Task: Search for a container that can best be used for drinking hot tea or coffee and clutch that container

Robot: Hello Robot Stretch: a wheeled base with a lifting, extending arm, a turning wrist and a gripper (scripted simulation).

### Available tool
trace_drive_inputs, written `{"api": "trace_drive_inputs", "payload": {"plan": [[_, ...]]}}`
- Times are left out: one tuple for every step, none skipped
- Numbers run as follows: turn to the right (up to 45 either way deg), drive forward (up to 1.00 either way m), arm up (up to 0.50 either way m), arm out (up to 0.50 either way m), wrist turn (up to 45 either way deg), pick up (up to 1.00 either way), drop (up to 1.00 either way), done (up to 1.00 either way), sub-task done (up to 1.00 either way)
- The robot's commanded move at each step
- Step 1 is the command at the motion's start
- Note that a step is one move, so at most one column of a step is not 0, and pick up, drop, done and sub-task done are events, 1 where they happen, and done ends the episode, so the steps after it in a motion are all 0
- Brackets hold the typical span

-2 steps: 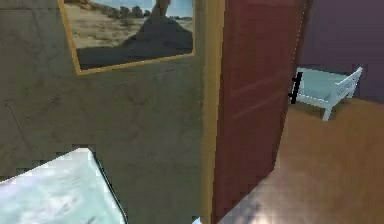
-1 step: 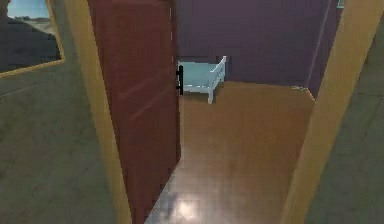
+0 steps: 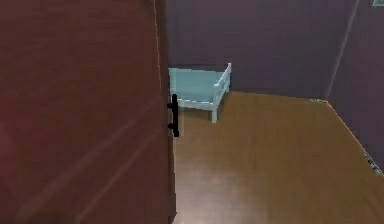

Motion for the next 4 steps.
{"api": "trace_drive_inputs", "payload": {"plan": [[18.0, 0.00, 0.00, 0.00, 0.0, 0.00, 0.00, 0.00, 0.00], [0.0, 0.45, 0.00, 0.00, 0.0, 0.00, 0.00, 0.00, 0.00], [-3.0, 0.00, 0.00, 0.00, 0.0, 0.00, 0.00, 0.00, 0.00], [0.0, 0.70, 0.00, 0.00, 0.0, 0.00, 0.00, 0.00, 0.00]]}}
